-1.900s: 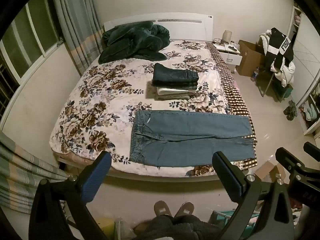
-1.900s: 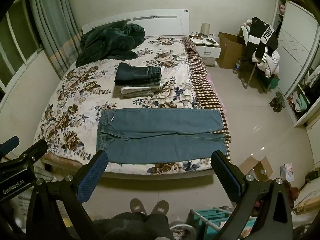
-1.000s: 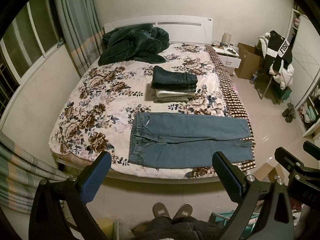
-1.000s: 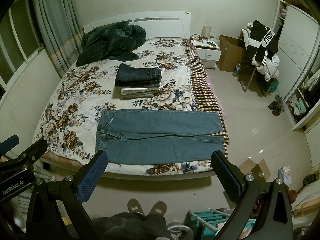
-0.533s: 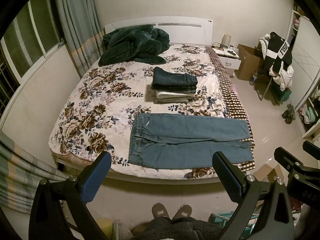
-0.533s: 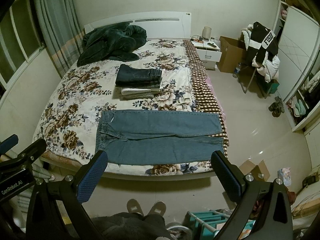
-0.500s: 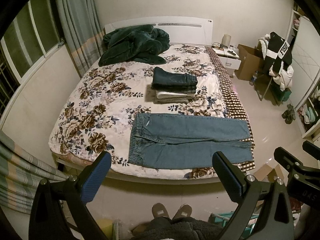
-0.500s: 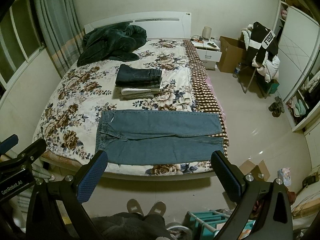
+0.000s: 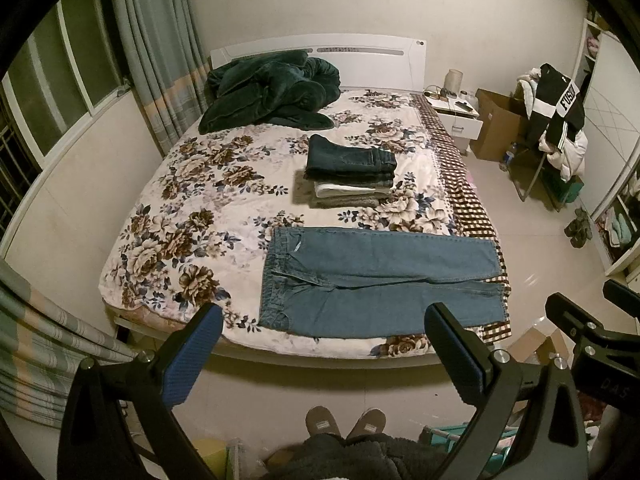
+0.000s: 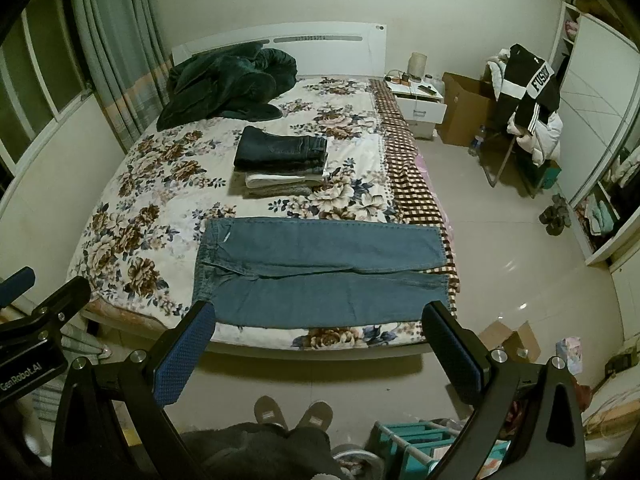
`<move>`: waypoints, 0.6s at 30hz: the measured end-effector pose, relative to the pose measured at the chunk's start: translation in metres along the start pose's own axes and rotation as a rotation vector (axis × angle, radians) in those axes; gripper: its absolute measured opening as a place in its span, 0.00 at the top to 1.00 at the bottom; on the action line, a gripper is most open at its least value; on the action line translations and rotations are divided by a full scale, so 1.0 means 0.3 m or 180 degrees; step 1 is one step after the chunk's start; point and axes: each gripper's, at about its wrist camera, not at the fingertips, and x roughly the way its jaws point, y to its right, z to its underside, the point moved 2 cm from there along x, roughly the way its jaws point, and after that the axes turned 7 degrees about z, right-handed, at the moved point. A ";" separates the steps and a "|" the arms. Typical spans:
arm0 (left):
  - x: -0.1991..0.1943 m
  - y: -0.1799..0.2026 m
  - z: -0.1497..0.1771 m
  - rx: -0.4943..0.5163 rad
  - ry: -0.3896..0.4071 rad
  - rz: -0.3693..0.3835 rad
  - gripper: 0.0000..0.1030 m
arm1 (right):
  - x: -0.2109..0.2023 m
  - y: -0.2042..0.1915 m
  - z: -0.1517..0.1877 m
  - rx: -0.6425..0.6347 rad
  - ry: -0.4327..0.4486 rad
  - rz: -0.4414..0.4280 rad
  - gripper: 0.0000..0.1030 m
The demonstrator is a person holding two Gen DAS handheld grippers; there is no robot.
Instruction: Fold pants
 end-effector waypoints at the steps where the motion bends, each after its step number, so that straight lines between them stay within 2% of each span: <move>1: 0.000 0.000 0.000 -0.0001 -0.0002 0.0002 0.00 | 0.000 0.000 -0.001 0.0003 -0.0002 0.0000 0.00; 18: 0.000 0.001 -0.001 0.0002 0.0004 0.0003 0.00 | -0.002 -0.005 0.002 -0.0006 0.0010 -0.0002 0.00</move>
